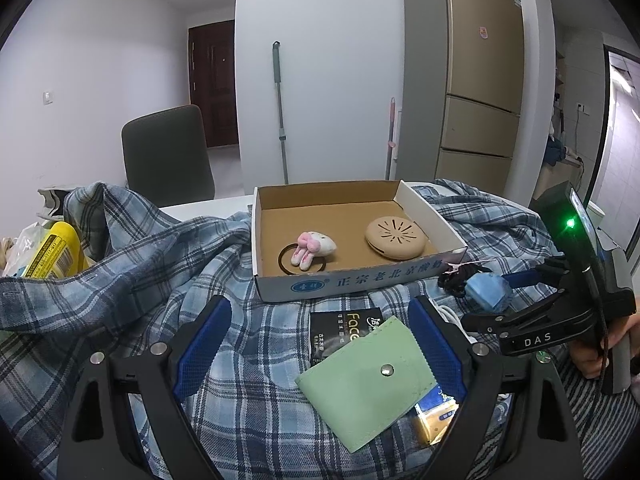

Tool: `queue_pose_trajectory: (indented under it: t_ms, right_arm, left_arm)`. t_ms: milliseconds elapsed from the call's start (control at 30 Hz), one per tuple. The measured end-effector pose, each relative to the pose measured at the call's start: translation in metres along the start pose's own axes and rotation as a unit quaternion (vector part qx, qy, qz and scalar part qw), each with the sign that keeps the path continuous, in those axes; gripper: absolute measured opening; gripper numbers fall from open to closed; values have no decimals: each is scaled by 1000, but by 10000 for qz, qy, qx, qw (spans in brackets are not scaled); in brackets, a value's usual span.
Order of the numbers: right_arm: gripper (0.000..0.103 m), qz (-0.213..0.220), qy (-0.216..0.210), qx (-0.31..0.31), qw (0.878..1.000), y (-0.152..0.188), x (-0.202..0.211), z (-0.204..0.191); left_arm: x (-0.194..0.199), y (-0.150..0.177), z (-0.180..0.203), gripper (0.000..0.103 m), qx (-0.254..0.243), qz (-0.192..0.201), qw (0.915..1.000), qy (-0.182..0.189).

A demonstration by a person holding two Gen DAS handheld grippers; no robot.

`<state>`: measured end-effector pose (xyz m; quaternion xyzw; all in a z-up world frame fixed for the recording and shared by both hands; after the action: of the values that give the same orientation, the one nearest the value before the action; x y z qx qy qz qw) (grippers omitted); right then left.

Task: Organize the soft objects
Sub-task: 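Grasp the green felt pouch with the left tool while the right tool holds the wipes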

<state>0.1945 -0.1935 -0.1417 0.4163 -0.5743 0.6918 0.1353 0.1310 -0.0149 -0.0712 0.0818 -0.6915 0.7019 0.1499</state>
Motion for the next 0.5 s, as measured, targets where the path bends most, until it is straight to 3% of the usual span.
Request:
queue_pose_trajectory:
  t_ms: [167,300,500]
  right_arm:
    - [88,276,-54,-94,9996,-7,9,2]
    - [98,432,-57,-248,9987,-12,14,6]
    - [98,224,29,-345,9991,-9,5,9]
  left_arm:
    - [-1,0,0,91,-18,15,10000,9]
    - [0,0,0,91,-14,15,10000,12]
    - [0,1,0,91,-26,13,10000,16]
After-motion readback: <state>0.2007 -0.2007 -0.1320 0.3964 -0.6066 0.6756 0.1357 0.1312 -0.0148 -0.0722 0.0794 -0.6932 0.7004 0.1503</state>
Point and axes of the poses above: each gripper's, at about its wrist camera, not at the fingertips, and x roughly against the way its jaws point, z to its right, y to its underside, the point moved 8 cm from there along -x, roughly the way its jaws point, and after that the axes turned 15 degrees about z, right-handed, at the moved point
